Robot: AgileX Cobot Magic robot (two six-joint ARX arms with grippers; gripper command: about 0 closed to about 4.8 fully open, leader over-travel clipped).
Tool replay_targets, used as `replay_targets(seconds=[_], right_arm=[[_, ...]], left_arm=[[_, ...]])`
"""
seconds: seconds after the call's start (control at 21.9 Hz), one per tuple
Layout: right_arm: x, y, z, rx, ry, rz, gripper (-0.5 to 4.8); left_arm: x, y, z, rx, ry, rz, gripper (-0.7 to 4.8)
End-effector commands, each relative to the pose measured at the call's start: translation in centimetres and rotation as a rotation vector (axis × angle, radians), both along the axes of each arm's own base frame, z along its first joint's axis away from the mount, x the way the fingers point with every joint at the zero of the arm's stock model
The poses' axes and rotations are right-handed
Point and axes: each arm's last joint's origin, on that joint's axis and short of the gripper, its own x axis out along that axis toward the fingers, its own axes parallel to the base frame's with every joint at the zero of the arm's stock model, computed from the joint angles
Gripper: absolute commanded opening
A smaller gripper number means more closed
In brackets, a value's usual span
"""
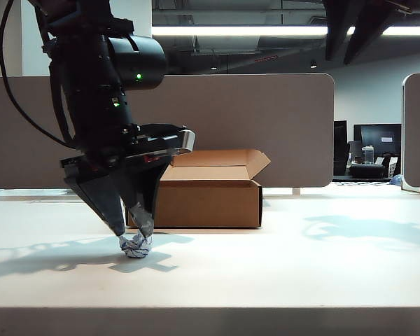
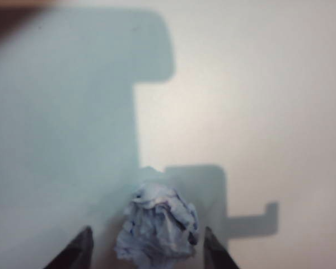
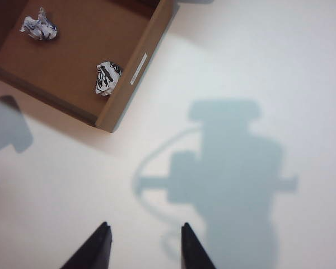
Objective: Pick up all the paper balls on the table and put them in the paper box.
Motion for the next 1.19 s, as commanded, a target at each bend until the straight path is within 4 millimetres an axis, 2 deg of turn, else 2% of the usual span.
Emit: replay_targets(seconds=[0.05,0.27,0.32,0.41,0.46,0.68,0.78,0.87,0.91,1.0,1.09,1.19], right_arm=[[-0.2,0.0,0.4,0.001,-0.019,0.001,1.80],[-0.2,0.0,0.4,0.000,-0.016,0.001,1.80],[-0.2,0.0,0.4,-0.001,-0.016,0.000,1.80],[-0.2,-0.1,0.3,-0.021,-0.020,-0.013,1.80],[-0.2,-0.1,0.3,-0.031,-0.022,-0.019,1.79],[-0.2,-0.1,0.3,-0.033,-0.023,-0.021,1.79],[-0.2,-0.1,0.4,-0.034,-0.026,-0.020,1.79],[-0.1,-0.1,0.4,-0.033,-0.033,-0.018,1.79],[-0.1,-0.1,0.4,-0.032,-0.038,-0.018,1.79],[-0.1,-0.1,0.4,-0.032,-0.038,-0.018,1.79],[-0.1,-0.1,0.4,-0.032,-0.038,-0.018,1.79],[-0.1,-0.1,0.4,-0.031,-0.036,-0.018,1.79]], left_arm=[[0.0,-0.1,-0.1,0.001,0.003,-0.005,2.45],[0.1,-0.4,-1.3,0.027,0.043,-0.010,2.38],[0.1,-0.5,-1.4,0.028,0.044,-0.011,2.15],[0.1,-0.5,-1.4,0.026,0.041,-0.012,0.71],[0.1,-0.5,-1.4,0.025,0.038,-0.011,0.33],[0.6,-0.8,-0.7,0.004,0.008,-0.012,0.12],[1.4,-1.3,1.2,-0.022,-0.033,-0.011,0.12],[2.8,-2.1,4.7,-0.085,-0.138,-0.010,0.12],[3.8,-2.7,7.2,-0.126,-0.248,0.000,0.12],[5.2,-3.3,10.9,-0.176,-0.465,0.050,0.12],[6.7,-3.1,13.2,-0.231,-0.612,0.101,0.18],[7.8,-3.0,13.5,-0.237,-0.628,0.120,0.44]])
